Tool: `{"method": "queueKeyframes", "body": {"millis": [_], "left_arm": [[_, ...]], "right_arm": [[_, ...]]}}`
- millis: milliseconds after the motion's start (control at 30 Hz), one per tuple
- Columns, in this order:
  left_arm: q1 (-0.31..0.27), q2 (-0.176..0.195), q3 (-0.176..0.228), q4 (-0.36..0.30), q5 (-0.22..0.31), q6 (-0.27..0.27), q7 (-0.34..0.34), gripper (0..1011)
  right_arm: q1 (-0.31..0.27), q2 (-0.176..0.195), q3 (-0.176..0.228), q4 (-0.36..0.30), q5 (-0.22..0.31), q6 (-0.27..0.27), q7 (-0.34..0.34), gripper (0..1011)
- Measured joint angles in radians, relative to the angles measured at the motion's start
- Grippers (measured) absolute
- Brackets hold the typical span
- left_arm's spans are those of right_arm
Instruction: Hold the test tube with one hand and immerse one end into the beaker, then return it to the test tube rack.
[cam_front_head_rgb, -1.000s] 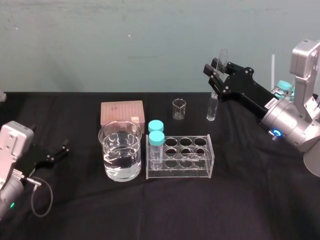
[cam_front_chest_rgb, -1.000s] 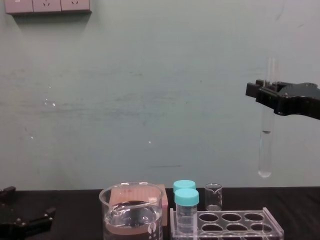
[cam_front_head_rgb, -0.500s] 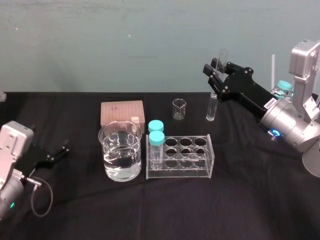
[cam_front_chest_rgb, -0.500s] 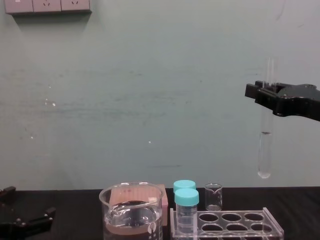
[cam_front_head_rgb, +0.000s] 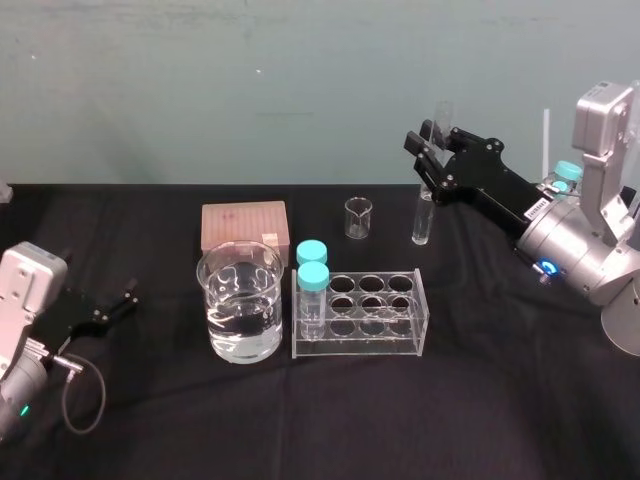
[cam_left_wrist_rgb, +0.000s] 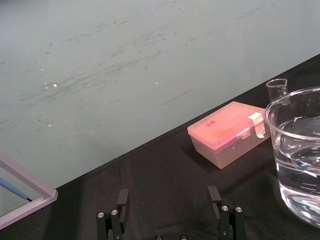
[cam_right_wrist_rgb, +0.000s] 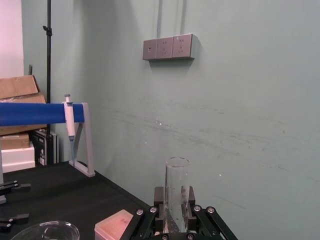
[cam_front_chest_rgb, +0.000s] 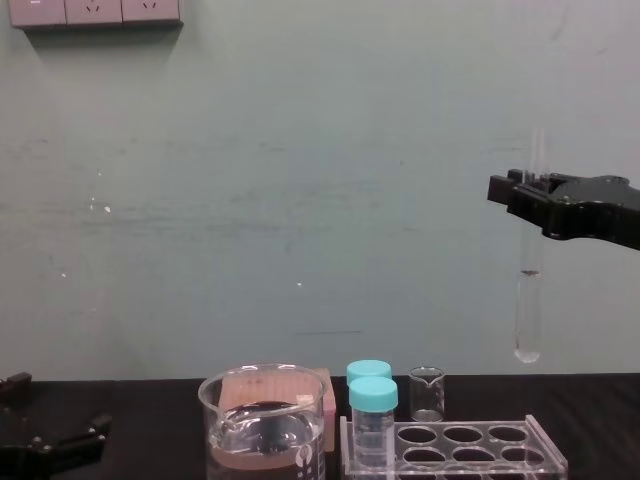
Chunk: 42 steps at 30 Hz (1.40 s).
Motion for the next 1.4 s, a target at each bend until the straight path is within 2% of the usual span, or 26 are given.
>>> {"method": "queueKeyframes", "body": {"millis": [1200, 1400], "left_arm": [[0.000, 0.000, 0.000, 0.000, 0.000, 0.000, 0.000, 1000], [0.000, 0.000, 0.000, 0.000, 0.000, 0.000, 0.000, 1000]], "right_arm": [[0.003, -0.001, -0.008, 0.003, -0.002, 0.012, 0.005, 242], [0.035, -0.015, -0.022, 0.025, -0.009, 0.008, 0.013, 241]]}}
